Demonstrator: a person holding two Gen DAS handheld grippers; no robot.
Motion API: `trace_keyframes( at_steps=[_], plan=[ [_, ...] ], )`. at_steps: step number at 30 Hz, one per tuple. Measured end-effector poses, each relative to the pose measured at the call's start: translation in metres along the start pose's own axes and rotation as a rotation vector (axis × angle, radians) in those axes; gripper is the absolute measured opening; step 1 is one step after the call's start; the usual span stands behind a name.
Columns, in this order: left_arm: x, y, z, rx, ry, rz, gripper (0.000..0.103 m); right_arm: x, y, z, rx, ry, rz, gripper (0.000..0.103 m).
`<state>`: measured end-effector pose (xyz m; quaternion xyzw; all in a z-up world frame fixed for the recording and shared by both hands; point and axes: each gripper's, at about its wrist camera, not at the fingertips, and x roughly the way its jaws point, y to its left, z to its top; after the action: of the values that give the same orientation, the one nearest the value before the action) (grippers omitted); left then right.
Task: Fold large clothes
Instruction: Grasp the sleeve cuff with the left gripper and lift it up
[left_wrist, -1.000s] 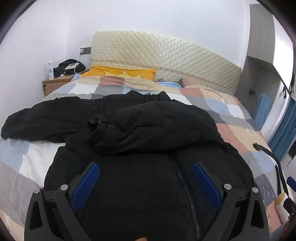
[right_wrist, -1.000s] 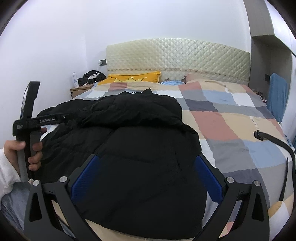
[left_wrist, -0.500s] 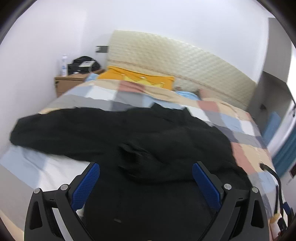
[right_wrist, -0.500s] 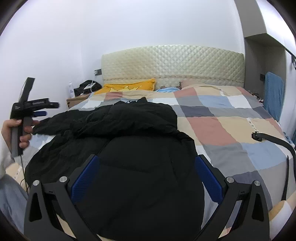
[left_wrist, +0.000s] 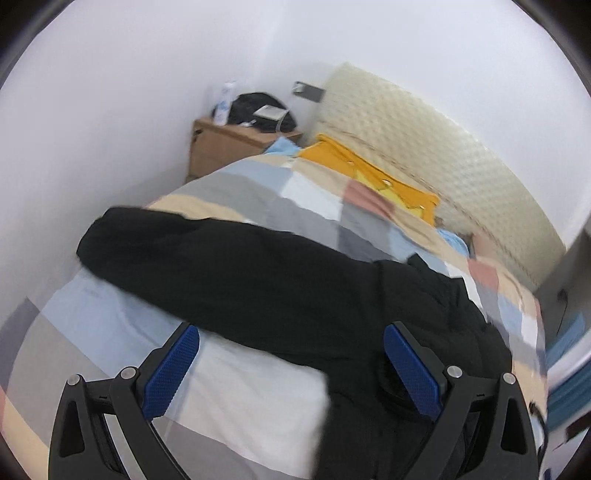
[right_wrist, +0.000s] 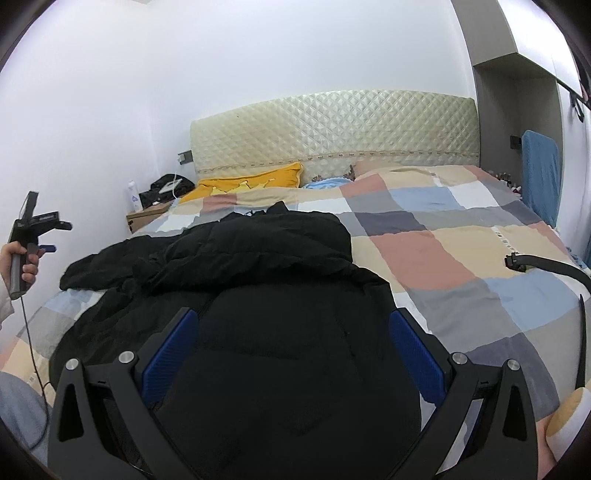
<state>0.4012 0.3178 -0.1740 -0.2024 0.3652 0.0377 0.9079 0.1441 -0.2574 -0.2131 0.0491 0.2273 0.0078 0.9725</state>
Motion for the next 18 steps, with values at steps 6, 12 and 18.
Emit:
trace_keyframes(
  at_steps=[6, 12, 18],
  plan=[
    [0.032, 0.068, 0.0, -0.083, 0.04, 0.021, 0.101, 0.01, 0.011, 0.002, 0.005, 0.017, -0.042, 0.103],
    [0.067, 0.14, -0.001, -0.281, 0.045, -0.016, 0.101, 0.023, 0.035, 0.001, -0.038, 0.071, -0.056, 0.103],
    [0.106, 0.196, -0.006, -0.415, 0.076, -0.032, 0.101, 0.04, 0.048, 0.001, -0.011, 0.152, -0.036, 0.103]
  ],
)
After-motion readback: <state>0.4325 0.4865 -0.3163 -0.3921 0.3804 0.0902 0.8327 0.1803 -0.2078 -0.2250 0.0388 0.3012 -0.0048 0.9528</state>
